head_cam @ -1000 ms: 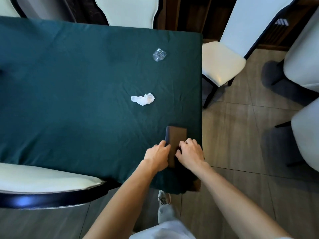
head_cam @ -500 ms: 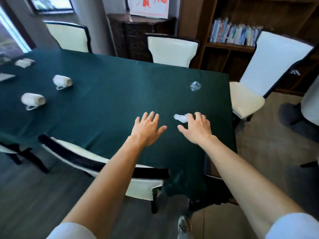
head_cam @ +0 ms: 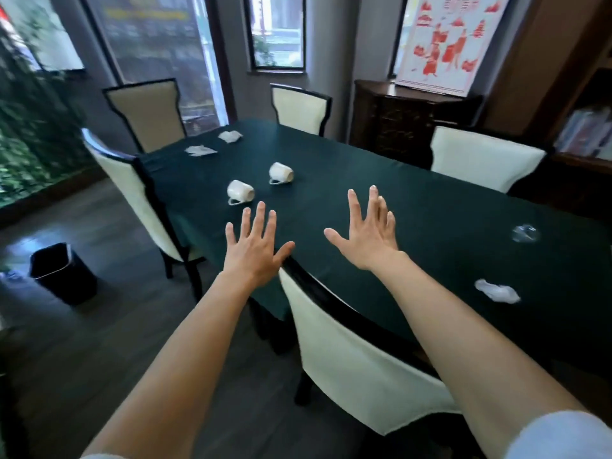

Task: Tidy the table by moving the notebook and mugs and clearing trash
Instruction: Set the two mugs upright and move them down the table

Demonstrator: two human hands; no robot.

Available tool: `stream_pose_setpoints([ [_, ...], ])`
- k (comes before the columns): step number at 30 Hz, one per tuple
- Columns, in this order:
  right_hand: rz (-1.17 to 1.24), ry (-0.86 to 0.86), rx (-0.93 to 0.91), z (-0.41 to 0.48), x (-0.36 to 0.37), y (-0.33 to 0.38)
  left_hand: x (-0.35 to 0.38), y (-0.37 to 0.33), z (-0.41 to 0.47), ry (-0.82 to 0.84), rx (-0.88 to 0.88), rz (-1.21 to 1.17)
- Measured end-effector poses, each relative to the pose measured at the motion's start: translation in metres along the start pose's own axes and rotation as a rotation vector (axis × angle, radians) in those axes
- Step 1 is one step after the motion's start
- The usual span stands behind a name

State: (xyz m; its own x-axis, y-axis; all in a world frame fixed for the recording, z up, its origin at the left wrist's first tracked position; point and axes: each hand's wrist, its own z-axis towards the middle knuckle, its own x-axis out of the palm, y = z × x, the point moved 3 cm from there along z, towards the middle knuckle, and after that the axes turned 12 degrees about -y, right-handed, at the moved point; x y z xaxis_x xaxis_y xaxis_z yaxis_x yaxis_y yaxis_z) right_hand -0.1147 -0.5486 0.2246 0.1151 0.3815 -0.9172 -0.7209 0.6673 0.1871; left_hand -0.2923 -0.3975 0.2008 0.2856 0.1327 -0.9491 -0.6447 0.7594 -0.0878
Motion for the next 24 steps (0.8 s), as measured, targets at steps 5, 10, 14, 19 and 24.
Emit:
stream_pose_setpoints([
  [5, 0.029, 0.026, -0.141, 0.040, 0.036, 0.080, 0.001, 0.080, 0.013, -0.008, -0.131, 0.034],
  [10, 0.065, 0.056, -0.223, 0.087, 0.087, 0.139, 0.019, 0.142, 0.048, 0.022, -0.235, 0.082],
  [14, 0.094, 0.074, -0.247, 0.141, 0.127, 0.169, 0.036, 0.182, 0.093, 0.058, -0.297, 0.088],
  [19, 0.138, 0.126, -0.236, 0.212, 0.172, 0.196, 0.064, 0.222, 0.158, 0.102, -0.375, 0.061],
  [24, 0.129, 0.198, -0.214, 0.260, 0.217, 0.211, 0.101, 0.242, 0.204, 0.150, -0.421, 0.011],
])
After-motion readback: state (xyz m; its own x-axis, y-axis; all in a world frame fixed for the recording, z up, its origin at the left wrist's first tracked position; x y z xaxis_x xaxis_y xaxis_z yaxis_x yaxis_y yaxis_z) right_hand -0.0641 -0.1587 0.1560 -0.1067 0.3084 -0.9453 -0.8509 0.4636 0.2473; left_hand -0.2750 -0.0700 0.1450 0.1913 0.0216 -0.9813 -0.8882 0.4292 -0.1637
